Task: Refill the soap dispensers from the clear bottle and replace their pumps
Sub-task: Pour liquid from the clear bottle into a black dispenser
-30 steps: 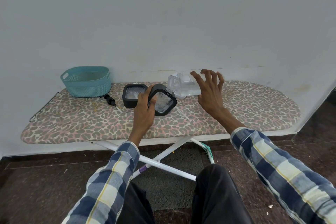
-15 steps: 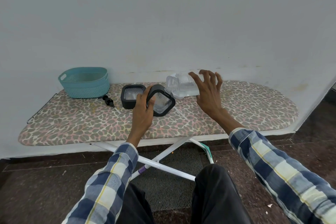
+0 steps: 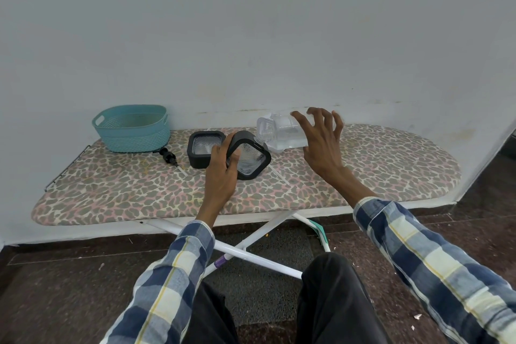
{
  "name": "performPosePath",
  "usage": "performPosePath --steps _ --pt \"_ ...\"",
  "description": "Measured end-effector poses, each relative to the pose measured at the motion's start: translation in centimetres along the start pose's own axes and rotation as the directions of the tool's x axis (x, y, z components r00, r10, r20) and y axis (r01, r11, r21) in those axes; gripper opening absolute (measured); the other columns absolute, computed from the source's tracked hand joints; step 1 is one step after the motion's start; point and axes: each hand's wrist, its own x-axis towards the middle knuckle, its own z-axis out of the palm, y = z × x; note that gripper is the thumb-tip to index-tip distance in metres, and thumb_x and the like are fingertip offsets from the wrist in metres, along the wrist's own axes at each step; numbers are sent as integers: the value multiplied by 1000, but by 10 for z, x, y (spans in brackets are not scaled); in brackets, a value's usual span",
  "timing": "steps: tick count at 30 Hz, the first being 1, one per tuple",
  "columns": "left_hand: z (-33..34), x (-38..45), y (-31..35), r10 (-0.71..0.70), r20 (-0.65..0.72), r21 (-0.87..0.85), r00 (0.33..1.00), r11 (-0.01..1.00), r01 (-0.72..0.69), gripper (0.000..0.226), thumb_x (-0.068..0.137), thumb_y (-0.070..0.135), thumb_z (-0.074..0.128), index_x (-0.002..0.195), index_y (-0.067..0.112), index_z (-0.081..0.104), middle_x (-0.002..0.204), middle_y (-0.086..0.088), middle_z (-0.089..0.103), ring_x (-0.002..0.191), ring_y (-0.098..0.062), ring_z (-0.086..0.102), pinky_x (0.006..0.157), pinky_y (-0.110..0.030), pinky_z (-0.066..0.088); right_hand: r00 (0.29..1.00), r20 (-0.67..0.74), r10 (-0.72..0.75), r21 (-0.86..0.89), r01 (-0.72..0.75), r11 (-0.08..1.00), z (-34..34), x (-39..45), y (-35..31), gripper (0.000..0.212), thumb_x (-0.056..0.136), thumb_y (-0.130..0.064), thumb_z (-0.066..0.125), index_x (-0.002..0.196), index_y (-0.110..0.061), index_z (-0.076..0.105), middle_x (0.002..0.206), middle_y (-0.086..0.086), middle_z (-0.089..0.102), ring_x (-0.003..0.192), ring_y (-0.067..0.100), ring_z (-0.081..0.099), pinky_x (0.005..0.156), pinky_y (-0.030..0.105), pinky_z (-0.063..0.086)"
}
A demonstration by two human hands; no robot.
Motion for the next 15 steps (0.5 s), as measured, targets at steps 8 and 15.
performPosePath --steps 8,15 --pt "-1 -1 3 -8 -2 -18 1000 1000 8 51 114 55 43 164 42 39 132 9 51 104 26 51 80 3 39 1000 -14 -9 0 9 1000 0 1 0 104 62 12 72 151 -33 44 146 8 45 144 30 36 127 54 18" --pt "-2 -2 4 -17 3 -13 1000 1000 17 52 114 55 42 164 42 38 130 10 51 107 25 51 83 0 38 1000 -16 -9 -4 9 1000 1 0 0 105 61 13 71 152 -33 45 146 8 45 144 30 36 127 54 19"
